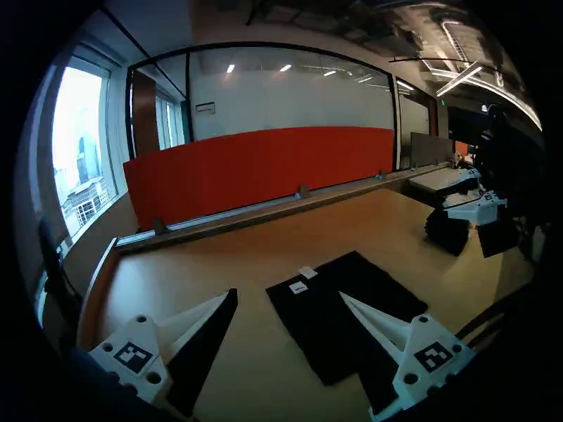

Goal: Fold towel

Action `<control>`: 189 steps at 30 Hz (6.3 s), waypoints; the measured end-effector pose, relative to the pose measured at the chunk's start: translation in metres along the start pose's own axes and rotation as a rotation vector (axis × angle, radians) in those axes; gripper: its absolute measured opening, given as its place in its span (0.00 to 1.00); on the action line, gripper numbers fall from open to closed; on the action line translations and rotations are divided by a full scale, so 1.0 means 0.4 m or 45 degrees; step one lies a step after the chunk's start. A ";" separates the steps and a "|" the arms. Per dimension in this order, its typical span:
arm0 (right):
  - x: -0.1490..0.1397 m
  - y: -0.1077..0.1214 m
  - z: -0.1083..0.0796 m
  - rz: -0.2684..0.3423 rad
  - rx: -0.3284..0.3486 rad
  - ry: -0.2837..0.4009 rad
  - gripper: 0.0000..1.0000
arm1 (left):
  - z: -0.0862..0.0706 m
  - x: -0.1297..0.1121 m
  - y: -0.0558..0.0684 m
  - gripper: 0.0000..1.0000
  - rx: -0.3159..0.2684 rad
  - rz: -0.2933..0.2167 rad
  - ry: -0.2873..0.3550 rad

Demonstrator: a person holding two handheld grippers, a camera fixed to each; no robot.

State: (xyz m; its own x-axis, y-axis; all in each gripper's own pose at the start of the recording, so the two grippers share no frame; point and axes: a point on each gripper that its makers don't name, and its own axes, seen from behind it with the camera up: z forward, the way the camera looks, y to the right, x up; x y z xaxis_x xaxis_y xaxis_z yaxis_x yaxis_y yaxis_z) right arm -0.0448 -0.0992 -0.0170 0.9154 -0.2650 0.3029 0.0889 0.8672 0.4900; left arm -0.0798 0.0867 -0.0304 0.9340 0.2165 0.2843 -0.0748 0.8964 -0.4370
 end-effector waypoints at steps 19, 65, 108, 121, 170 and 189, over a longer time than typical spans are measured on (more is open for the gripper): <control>-0.138 -0.057 0.046 -0.034 0.074 -0.125 1.00 | 0.062 -0.150 0.055 0.96 -0.084 0.003 -0.108; -0.521 -0.162 0.117 -0.051 0.205 -0.481 1.00 | 0.154 -0.526 0.195 0.96 -0.276 0.081 -0.502; -0.599 -0.193 0.109 -0.048 0.308 -0.586 0.47 | 0.161 -0.581 0.217 0.72 -0.292 0.106 -0.644; -0.593 -0.205 0.109 -0.016 0.317 -0.597 0.16 | 0.161 -0.579 0.232 0.18 -0.259 0.084 -0.664; -0.277 -0.179 -0.043 -0.043 0.267 -0.388 0.16 | -0.001 -0.289 0.239 0.10 -0.194 -0.170 -0.530; -0.218 -0.181 -0.089 -0.047 0.285 -0.359 0.16 | -0.060 -0.229 0.245 0.10 -0.211 -0.215 -0.505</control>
State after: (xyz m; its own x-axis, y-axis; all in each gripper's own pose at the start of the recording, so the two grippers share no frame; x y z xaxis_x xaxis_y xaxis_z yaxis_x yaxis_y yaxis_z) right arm -0.1172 -0.1238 -0.1079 0.7663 -0.4276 0.4796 0.0035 0.7492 0.6624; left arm -0.1643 0.1456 -0.1198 0.7199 0.2332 0.6537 0.1536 0.8650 -0.4777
